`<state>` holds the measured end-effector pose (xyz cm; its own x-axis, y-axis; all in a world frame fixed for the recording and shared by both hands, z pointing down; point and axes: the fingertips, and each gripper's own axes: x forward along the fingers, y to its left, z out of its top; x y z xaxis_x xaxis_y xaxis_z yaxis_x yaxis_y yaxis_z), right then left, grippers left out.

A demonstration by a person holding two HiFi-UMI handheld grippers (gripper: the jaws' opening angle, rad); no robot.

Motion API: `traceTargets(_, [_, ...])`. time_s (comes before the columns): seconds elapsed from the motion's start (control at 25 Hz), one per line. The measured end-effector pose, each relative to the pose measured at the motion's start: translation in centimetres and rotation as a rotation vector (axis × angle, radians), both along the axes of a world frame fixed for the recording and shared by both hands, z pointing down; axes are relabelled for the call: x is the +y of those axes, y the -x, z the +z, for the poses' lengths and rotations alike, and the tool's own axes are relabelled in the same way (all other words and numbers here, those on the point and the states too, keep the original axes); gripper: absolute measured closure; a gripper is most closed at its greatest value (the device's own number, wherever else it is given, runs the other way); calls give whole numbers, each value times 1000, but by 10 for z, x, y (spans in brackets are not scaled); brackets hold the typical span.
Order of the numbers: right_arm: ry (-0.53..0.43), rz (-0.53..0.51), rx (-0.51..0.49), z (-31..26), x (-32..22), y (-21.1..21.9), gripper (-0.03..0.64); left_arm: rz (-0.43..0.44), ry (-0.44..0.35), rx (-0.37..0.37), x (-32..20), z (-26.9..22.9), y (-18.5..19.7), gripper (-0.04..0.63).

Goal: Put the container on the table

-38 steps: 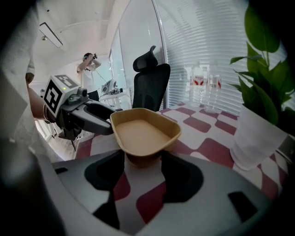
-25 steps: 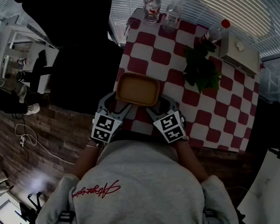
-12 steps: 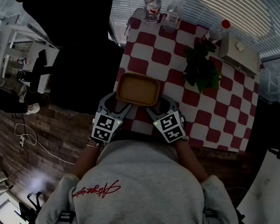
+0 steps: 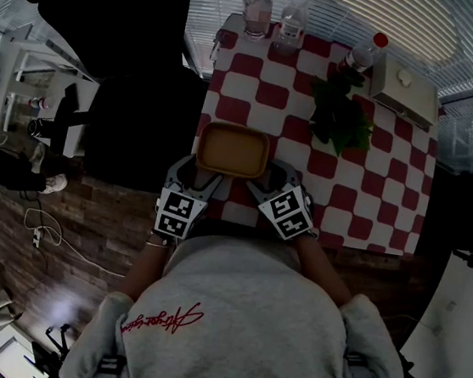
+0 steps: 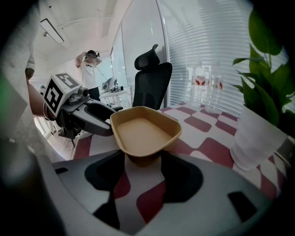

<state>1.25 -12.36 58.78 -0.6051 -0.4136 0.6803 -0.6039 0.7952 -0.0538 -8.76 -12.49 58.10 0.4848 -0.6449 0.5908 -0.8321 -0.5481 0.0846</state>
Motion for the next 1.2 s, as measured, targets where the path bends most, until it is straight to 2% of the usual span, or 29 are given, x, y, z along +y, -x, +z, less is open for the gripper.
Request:
traceTargets(0.44, [3, 11, -26, 0, 1, 2, 361, 16, -11, -27, 0, 2, 0, 291])
traceTargets(0.64, [-2, 5, -21, 1, 2, 3, 356, 23, -10, -6, 2, 3, -1, 290])
traceTargets(1.2, [-6, 7, -25, 1, 7, 1, 327, 56, -24, -16, 11, 7, -1, 290])
